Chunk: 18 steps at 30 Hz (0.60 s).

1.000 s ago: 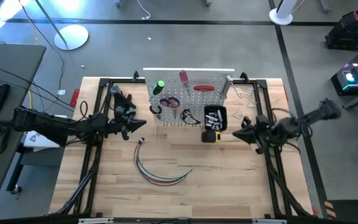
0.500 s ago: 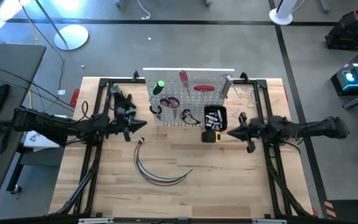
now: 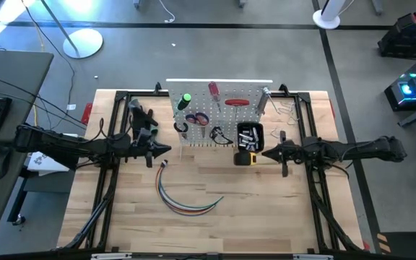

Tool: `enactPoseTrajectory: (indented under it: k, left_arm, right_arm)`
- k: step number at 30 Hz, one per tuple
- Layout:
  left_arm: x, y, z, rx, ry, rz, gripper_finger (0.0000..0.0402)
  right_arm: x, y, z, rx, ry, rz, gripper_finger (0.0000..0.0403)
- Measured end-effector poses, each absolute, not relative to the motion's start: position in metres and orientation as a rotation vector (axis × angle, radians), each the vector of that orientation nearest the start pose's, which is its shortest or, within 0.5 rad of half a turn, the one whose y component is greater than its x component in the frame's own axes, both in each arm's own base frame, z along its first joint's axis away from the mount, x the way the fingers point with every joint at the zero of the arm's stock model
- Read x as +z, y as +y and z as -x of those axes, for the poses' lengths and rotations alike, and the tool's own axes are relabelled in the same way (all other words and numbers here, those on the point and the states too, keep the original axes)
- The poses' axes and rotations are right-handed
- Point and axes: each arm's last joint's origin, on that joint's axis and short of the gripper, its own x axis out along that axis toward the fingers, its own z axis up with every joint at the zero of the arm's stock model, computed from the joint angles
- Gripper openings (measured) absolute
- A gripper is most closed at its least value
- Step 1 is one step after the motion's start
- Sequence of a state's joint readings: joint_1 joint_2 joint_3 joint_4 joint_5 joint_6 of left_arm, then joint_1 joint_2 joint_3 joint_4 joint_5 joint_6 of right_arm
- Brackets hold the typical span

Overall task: Hang tools onto peg board
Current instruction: Return to Home Position

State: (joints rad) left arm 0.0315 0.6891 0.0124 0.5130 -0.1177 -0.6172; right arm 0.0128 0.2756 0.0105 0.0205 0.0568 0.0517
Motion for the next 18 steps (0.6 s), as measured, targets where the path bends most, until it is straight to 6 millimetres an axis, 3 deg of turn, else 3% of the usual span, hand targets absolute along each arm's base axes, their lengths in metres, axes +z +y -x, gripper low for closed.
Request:
enactPoseTrajectory:
  k: [11,18]
  left_arm:
    - [0.149,0.008,-0.139,0.196,0.118,0.607,0.0000]
    - [0.164,0.007,-0.120,0.162,0.009,0.613,0.0000]
  right_arm:
    - [0.146,0.000,-0.112,-0.053,0.243,-0.043,0.0000]
    - [0.153,0.000,-0.108,-0.051,0.167,-0.045,0.0000]
